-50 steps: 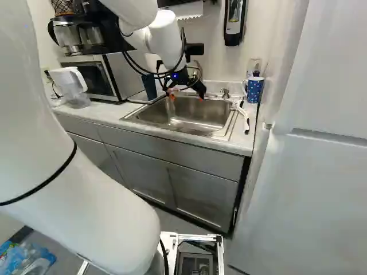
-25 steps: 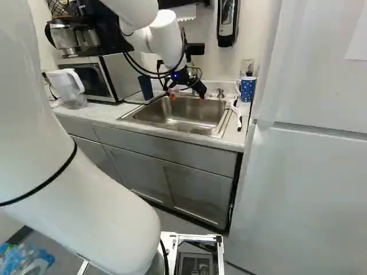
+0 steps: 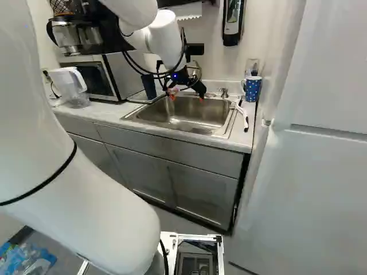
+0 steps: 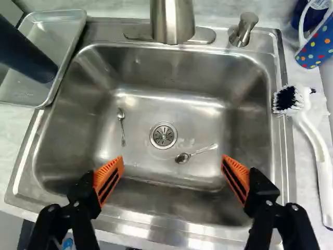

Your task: Rinse the cup and place it in the tray

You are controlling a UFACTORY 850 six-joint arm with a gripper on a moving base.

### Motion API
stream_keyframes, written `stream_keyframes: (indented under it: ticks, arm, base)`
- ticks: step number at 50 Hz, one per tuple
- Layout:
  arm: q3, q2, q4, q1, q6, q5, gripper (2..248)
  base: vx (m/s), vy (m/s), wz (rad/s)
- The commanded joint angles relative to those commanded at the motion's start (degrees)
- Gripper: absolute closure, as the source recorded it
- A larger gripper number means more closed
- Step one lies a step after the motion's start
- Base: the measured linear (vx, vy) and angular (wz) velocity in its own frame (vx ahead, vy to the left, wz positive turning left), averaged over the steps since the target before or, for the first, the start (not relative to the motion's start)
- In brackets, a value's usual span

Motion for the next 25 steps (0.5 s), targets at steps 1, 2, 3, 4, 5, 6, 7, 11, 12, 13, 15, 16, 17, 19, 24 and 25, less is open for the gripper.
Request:
stream_keyframes:
  ticks: [1, 2, 3, 4, 5, 6, 7, 11, 12, 13, 15, 16, 17, 19, 24, 25]
  arm:
    - [0.0, 0.0, 0.0, 0.0, 0.0, 0.0, 3]
    - [0.0, 0.0, 0.0, 0.0, 0.0, 0.0, 3]
    - [0.0, 0.0, 0.0, 0.0, 0.0, 0.0, 3]
    - [0.0, 0.0, 0.0, 0.0, 0.0, 0.0, 3]
    - [0.0, 0.0, 0.0, 0.0, 0.0, 0.0, 3]
    - [0.0, 0.0, 0.0, 0.0, 0.0, 0.0, 3]
    - [0.0, 0.0, 0.0, 0.0, 0.0, 0.0, 3]
    - [0.0, 0.0, 0.0, 0.0, 0.0, 0.0, 3]
    - [0.0, 0.0, 0.0, 0.0, 0.0, 0.0, 3]
    - [0.0, 0.0, 0.0, 0.0, 0.0, 0.0, 3]
    - [0.0, 0.0, 0.0, 0.0, 0.0, 0.0, 3]
    - [0.0, 0.0, 0.0, 0.0, 0.0, 0.0, 3]
    - [0.0, 0.0, 0.0, 0.0, 0.0, 0.0, 3]
    - [0.0, 0.0, 0.0, 0.0, 0.0, 0.0, 3]
    - [0.0, 0.0, 0.0, 0.0, 0.0, 0.0, 3]
    - [0.0, 0.0, 0.0, 0.0, 0.0, 0.0, 3]
  base:
    - [0.011, 0.04, 0.011]
    - [0.002, 0.03, 0.006]
    - [-0.002, 0.034, -0.03]
    - [-0.011, 0.033, -0.028]
    - [-0.011, 0.029, -0.026]
    - [-0.016, 0.033, 0.005]
    - [-0.014, 0.032, 0.002]
    - [-0.013, 0.034, -0.003]
    - [-0.012, 0.034, -0.006]
    - [-0.014, 0.036, 0.001]
    - [-0.015, 0.044, 0.003]
    - [-0.019, 0.055, 0.006]
    - [-0.021, 0.048, 0.004]
    - [-0.022, 0.049, 0.003]
    - [-0.029, 0.047, -0.002]
    - [-0.035, 0.048, 0.004]
